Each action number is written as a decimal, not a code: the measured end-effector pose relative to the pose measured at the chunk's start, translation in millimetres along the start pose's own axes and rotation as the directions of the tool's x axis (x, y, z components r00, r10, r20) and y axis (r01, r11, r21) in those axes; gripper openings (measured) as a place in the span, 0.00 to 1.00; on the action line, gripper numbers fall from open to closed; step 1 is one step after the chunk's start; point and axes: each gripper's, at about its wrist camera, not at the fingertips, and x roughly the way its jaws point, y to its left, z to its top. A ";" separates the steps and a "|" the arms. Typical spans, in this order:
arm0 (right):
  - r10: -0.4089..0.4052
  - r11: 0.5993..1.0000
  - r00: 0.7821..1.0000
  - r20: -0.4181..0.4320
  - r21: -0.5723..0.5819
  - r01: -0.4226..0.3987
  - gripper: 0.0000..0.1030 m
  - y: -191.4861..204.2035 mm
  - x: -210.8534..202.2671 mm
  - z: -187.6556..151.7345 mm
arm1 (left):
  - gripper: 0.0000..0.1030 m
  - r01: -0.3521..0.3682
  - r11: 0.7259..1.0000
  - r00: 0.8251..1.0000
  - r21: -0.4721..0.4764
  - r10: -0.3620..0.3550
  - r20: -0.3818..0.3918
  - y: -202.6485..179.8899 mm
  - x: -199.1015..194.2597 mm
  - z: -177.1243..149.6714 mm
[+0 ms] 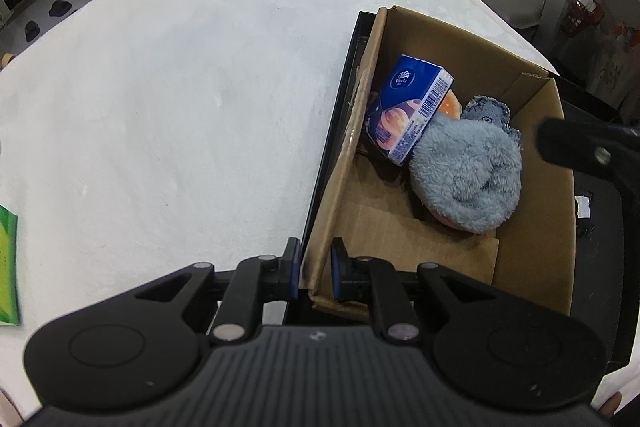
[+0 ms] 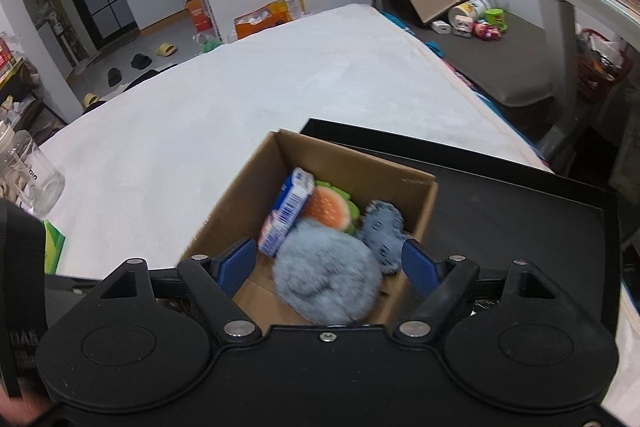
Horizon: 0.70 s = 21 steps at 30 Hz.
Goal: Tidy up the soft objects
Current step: 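Move the right gripper back over the tray to the white wrapped bundle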
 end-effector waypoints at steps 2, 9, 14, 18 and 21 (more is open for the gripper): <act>-0.010 1.000 1.000 0.004 0.010 0.010 0.77 -5.7 -4.6 -4.5 | 0.15 -0.009 1.000 1.000 0.005 0.009 -0.001 -1.3 0.3 -0.1; -0.044 0.998 0.998 0.032 0.044 0.043 0.77 -23.8 -19.1 -22.4 | 0.19 -0.030 0.999 0.999 0.024 0.030 -0.018 -7.0 0.6 2.7; -0.060 0.996 0.997 0.047 0.075 0.056 0.79 -36.9 -22.7 -36.1 | 0.24 -0.053 0.998 0.998 0.039 0.054 -0.026 -10.5 -0.8 3.7; -0.075 0.992 0.995 0.061 0.107 0.068 0.80 -45.9 -23.4 -46.4 | 0.36 -0.070 0.996 0.997 0.046 0.072 -0.031 -13.0 -1.7 3.9; -0.090 0.988 0.993 0.073 0.134 0.080 0.82 -51.6 -22.7 -54.3 | 0.45 -0.089 0.994 0.995 0.056 0.091 -0.032 -16.1 -2.9 2.7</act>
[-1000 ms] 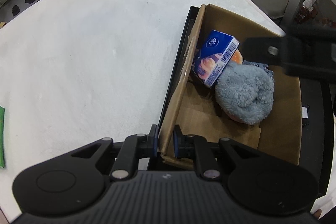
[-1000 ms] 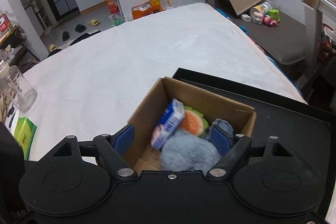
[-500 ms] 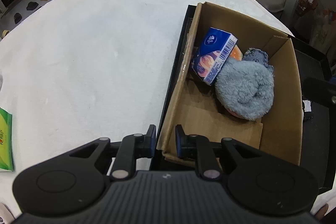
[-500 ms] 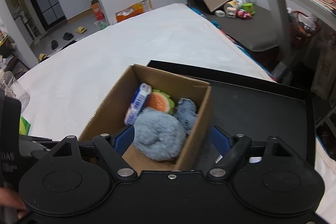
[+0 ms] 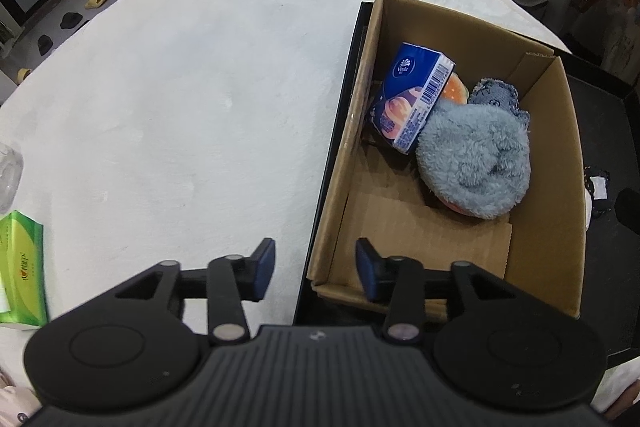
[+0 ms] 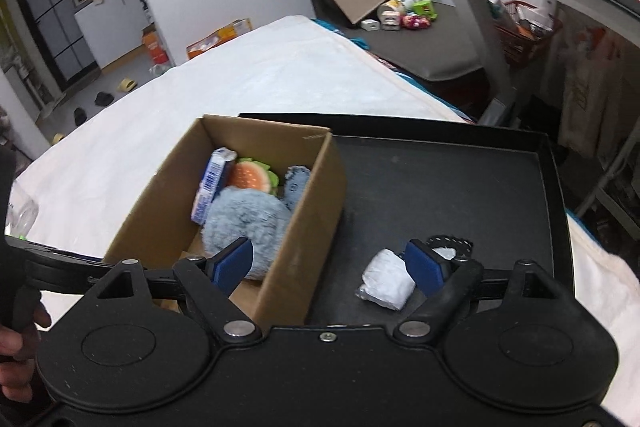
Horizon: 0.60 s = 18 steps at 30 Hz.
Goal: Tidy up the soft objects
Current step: 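Move the right gripper back over the tray to the white wrapped bundle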
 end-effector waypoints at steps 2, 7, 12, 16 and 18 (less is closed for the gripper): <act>-0.018 1.000 1.000 0.008 0.013 0.018 0.83 -1.6 1.4 -4.4 | 0.48 -0.010 1.000 1.000 0.012 0.010 -0.002 -3.3 -0.6 -0.4; -0.050 0.998 0.998 0.028 0.049 0.048 0.85 -5.3 6.5 -21.7 | 0.54 -0.036 0.998 0.999 0.046 0.036 -0.005 -13.2 -1.5 0.3; -0.081 0.993 0.995 0.055 0.093 0.076 0.85 -13.6 11.9 -32.2 | 0.55 -0.062 0.996 0.998 0.064 0.062 -0.006 -20.7 -0.9 2.0; -0.093 0.988 0.994 0.064 0.132 0.084 0.85 -22.7 17.1 -35.1 | 0.57 -0.087 0.994 0.996 0.071 0.088 -0.009 -25.1 1.7 5.1; -0.089 0.987 0.994 0.057 0.138 0.080 0.85 -24.1 21.3 -36.4 | 0.57 -0.100 0.993 0.995 0.067 0.101 -0.009 -24.9 2.1 7.0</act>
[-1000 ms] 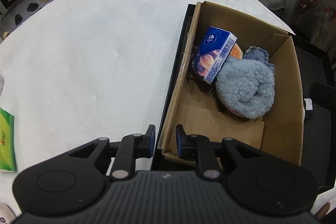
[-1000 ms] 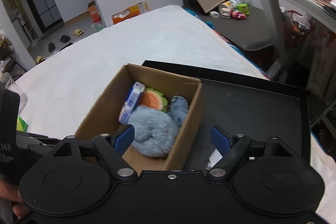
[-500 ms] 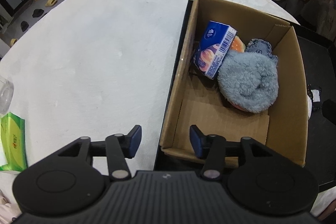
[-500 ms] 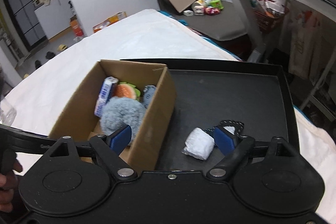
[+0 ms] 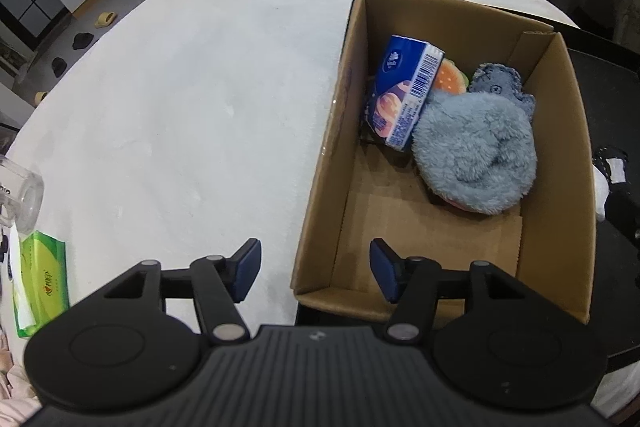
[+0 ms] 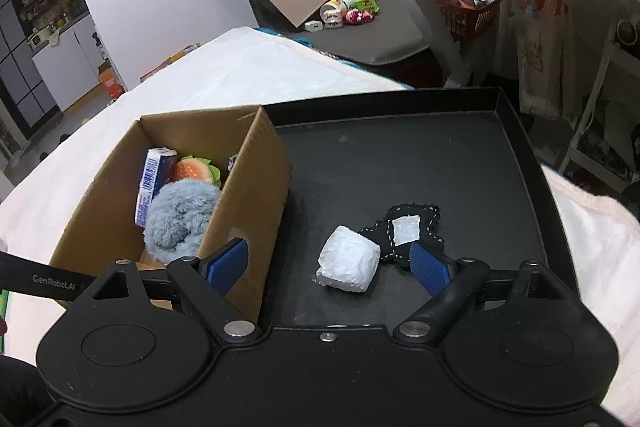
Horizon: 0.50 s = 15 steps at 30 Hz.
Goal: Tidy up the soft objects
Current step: 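Move the right gripper back over the tray to the white wrapped bundle, then close the right gripper on the white wrapped bundle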
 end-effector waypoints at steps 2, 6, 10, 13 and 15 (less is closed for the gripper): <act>-0.001 1.000 1.000 -0.003 0.004 0.001 0.85 0.0 5.5 -2.3 | 0.57 -0.012 1.000 1.000 0.004 0.012 0.000 -0.1 -0.3 1.7; -0.005 1.000 1.000 -0.020 0.019 0.006 0.77 -1.0 18.0 -4.6 | 0.57 -0.033 0.999 0.999 0.025 0.033 0.005 -4.9 -1.1 8.5; 0.003 0.998 1.000 -0.019 0.061 -0.001 0.75 -8.6 26.1 -2.7 | 0.59 -0.040 0.998 0.999 0.047 0.040 0.003 -10.3 -0.6 12.4; -0.011 0.997 0.999 -0.035 0.077 0.013 0.74 -12.8 34.5 -1.8 | 0.64 -0.053 0.997 0.999 0.056 0.053 0.000 -13.6 1.6 15.4; -0.018 0.995 0.998 -0.054 0.092 0.023 0.72 -16.2 40.8 -2.2 | 0.65 -0.056 0.996 0.998 0.064 0.056 -0.001 -15.7 3.3 17.6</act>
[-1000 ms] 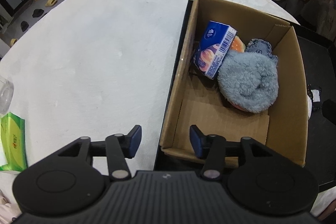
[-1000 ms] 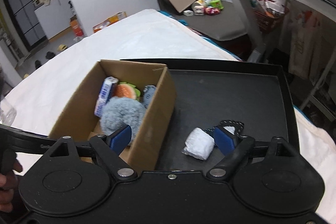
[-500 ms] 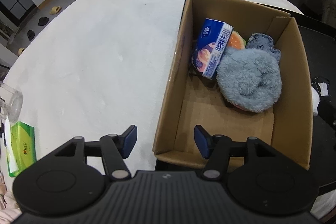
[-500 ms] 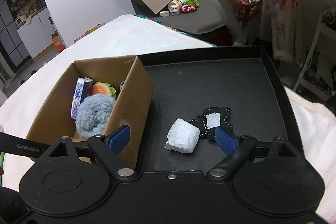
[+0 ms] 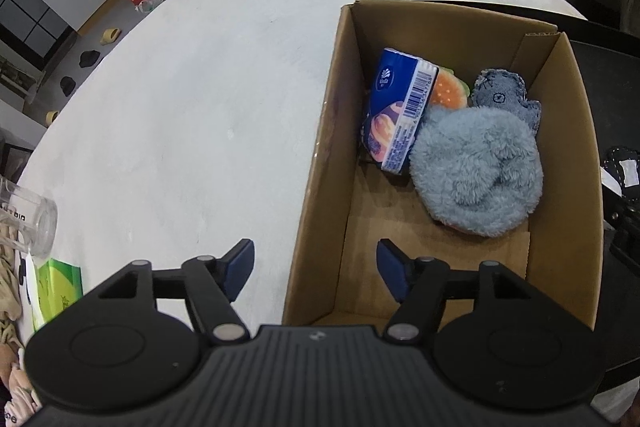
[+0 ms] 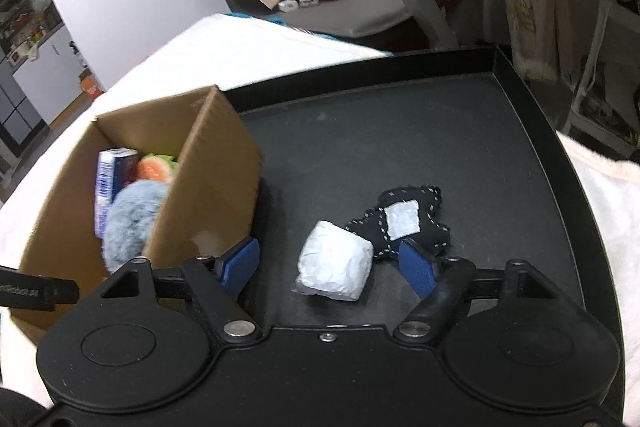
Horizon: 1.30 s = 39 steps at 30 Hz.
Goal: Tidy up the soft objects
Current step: 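Close the right gripper on the white wrapped bundle, then carry the white bundle into the box and open the right gripper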
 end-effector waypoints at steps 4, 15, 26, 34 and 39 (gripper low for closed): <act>-0.001 1.000 0.999 -0.033 0.006 0.001 0.69 -1.4 9.8 -0.2 | 0.65 -0.003 1.000 1.000 0.013 0.003 -0.008 -4.9 3.5 4.7; 0.018 1.000 0.995 -0.095 0.012 -0.017 0.42 -4.2 20.2 -4.4 | 0.66 -0.007 1.000 1.000 0.021 0.008 -0.015 -8.3 2.3 4.3; 0.001 1.000 0.996 -0.089 0.020 0.001 0.41 -6.2 7.9 -1.4 | 0.66 0.012 1.000 1.000 0.006 -0.012 0.001 0.1 -6.9 -0.1; 0.003 1.000 0.998 -0.058 -0.009 -0.003 0.41 -4.3 -13.1 5.9 | 0.66 0.038 0.999 0.999 -0.020 -0.038 0.012 9.0 -13.2 -5.8; -0.005 1.000 0.999 -0.032 -0.020 0.004 0.41 -2.6 -27.6 10.8 | 0.66 0.058 0.997 0.998 -0.043 -0.057 0.018 17.5 -15.1 -10.4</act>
